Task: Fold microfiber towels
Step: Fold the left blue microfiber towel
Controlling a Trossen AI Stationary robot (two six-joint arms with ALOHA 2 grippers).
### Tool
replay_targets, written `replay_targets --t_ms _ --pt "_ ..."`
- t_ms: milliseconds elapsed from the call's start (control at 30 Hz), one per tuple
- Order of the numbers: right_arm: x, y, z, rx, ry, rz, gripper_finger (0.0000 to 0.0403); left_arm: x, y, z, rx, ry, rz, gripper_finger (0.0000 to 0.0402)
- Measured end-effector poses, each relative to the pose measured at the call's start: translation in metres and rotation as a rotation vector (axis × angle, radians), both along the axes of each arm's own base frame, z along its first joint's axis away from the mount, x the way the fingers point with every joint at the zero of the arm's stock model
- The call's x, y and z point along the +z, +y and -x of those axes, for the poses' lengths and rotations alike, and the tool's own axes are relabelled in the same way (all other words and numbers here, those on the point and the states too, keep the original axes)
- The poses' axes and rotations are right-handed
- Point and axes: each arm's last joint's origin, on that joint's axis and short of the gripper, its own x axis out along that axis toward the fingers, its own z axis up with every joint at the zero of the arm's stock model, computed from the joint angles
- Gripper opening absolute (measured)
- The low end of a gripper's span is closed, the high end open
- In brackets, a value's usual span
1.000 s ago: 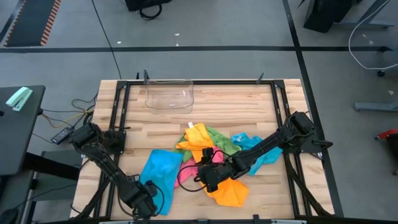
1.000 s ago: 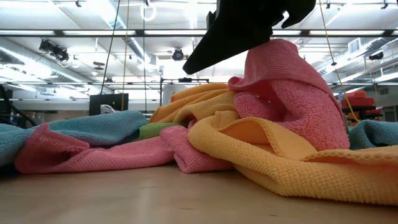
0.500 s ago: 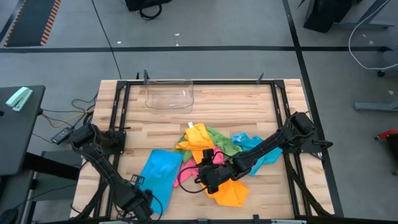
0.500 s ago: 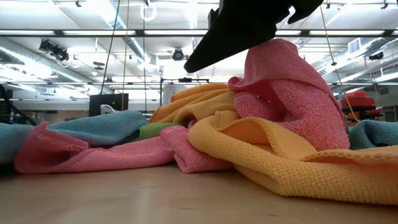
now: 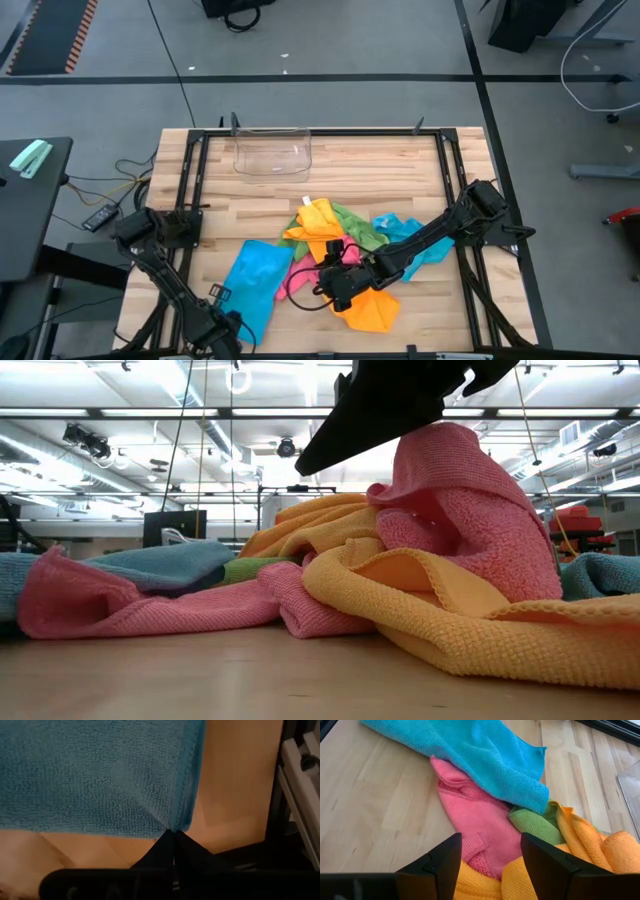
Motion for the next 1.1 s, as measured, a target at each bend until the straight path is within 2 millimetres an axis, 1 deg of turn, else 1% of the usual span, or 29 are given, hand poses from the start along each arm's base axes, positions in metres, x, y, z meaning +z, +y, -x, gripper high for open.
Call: replay_targets --t_ms 200,333,433,567,700,767,867,1000,1100 --pt "0.0 0.0 0.0 -0.002 -0.001 -0.002 0.0213 0.0 -0.001 0.0 0.034 -0.002 -0.006 0.0066" --pt "0.0 0.0 0.0 -0.001 -0.003 -0.004 0.0213 0.003 -0.001 -0.002 0.091 -0.002 -0.018 0.0094" --pt "0.001 0.001 -0.001 0.007 -0.013 -0.014 0.0213 0.01 -0.003 -0.007 0.109 -0.015 0.001 0.0106" --pt "0.002 0.002 -0.002 0.016 -0.024 -0.021 0.0213 0.015 -0.006 -0.009 0.094 -0.025 0.018 0.0111" --pt "0.002 0.002 -0.002 0.016 -0.025 -0.025 0.0213 0.015 -0.012 0.001 -0.015 -0.078 0.003 0.011" --pt "0.002 0.002 -0.002 0.018 -0.024 -0.026 0.0213 0.015 -0.015 0.008 -0.074 -0.124 -0.031 0.0111" --pt "0.002 0.004 -0.001 0.024 -0.024 -0.026 0.0213 0.015 -0.019 0.017 -0.117 -0.163 -0.06 0.0119" --pt "0.002 0.004 -0.001 0.021 -0.024 -0.03 0.0213 0.015 -0.024 0.027 -0.148 -0.18 -0.068 0.0143" --pt "0.002 0.004 -0.001 0.019 -0.025 -0.031 0.0213 0.015 -0.028 0.034 -0.193 -0.228 -0.09 0.0167"
